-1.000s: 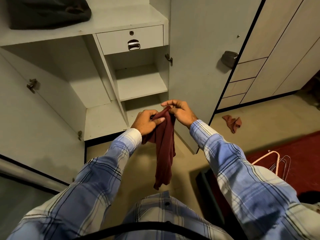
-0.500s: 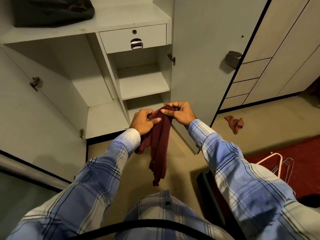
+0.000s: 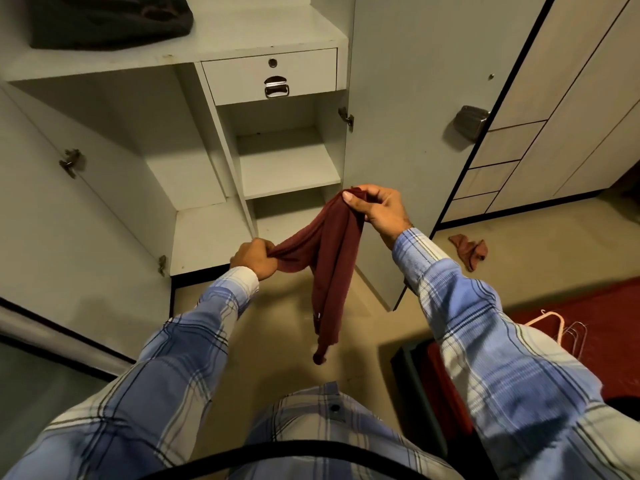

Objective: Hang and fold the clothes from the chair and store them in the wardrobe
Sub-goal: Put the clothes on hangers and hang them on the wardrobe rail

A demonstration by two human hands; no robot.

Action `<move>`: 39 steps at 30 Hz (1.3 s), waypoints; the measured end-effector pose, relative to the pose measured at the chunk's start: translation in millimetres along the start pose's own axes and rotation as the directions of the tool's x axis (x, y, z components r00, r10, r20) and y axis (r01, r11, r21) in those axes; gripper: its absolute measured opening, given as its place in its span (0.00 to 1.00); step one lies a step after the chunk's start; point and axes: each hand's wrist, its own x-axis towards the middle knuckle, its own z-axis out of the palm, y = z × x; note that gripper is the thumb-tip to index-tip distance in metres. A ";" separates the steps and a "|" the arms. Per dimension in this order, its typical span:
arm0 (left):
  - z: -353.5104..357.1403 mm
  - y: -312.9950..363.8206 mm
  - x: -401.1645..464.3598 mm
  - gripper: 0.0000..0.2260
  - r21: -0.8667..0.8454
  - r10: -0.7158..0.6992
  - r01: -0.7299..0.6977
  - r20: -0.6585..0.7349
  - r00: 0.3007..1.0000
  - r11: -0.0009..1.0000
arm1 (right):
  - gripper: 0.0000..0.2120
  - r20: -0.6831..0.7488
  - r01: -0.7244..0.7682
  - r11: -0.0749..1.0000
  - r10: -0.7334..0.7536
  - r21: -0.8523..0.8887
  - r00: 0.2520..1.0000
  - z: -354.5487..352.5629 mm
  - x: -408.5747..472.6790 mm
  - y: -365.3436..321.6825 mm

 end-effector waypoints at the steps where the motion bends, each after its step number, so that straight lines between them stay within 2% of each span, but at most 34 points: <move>1: -3.4 -1.3 3.7 0.12 -0.062 -0.022 0.020 -0.041 0.999 0.998 | 0.02 -0.028 0.000 0.998 -0.002 -0.069 1.000 -5.5 2.1 5.1; 3: -12.0 -4.5 12.5 0.13 -0.210 -0.074 0.046 -0.129 0.989 0.977 | 0.03 -0.081 -0.025 0.982 0.010 -0.187 0.997 -15.9 5.9 19.1; 5: -20.8 -5.5 18.6 0.09 -0.312 -0.108 0.041 -0.200 0.974 0.949 | 0.03 -0.142 -0.058 0.963 0.021 -0.264 0.990 -25.8 8.5 33.9; 9: -31.3 -3.1 22.7 0.08 -0.458 -0.151 -0.002 -0.298 0.943 0.889 | 0.03 -0.222 -0.108 0.937 0.034 -0.332 0.974 -40.1 14.3 54.6; 13: -40.6 -1.0 24.6 0.11 -0.600 -0.175 -0.064 -0.331 0.927 0.798 | 0.09 -0.272 -0.159 0.919 0.060 -0.360 0.960 -43.3 14.5 56.0; 17: -47.5 -0.5 21.1 0.13 -0.715 -0.197 -0.098 -0.318 0.927 0.692 | 0.07 -0.260 -0.167 0.897 0.061 -0.409 0.964 -44.7 12.9 54.7; 20: -49.8 -2.3 17.9 0.10 -0.715 -0.170 -0.121 -0.321 0.931 0.689 | 0.08 -0.255 -0.179 0.865 0.062 -0.468 0.965 -44.7 12.7 55.7; 25: -51.6 -6.7 16.8 0.15 -0.632 -0.068 -0.172 -0.337 0.939 0.756 | 0.11 -0.249 -0.164 0.837 0.035 -0.521 0.968 -41.6 10.5 53.5; 29: -51.1 -10.5 16.8 0.12 -0.637 -0.095 -0.166 -0.354 0.930 0.753 | 0.14 -0.238 -0.176 0.840 0.058 -0.513 0.970 -39.8 12.1 51.2; 34: -53.6 -18.8 19.6 0.14 -0.579 -0.149 -0.078 -0.335 0.930 0.812 | 0.15 -0.222 -0.187 0.822 0.076 -0.538 0.972 -42.4 14.7 51.3; 39: -49.4 -23.6 24.5 0.11 -0.631 -0.162 -0.081 -0.319 0.934 0.772 | 0.09 -0.219 -0.195 0.851 0.097 -0.487 0.971 -40.9 20.2 52.8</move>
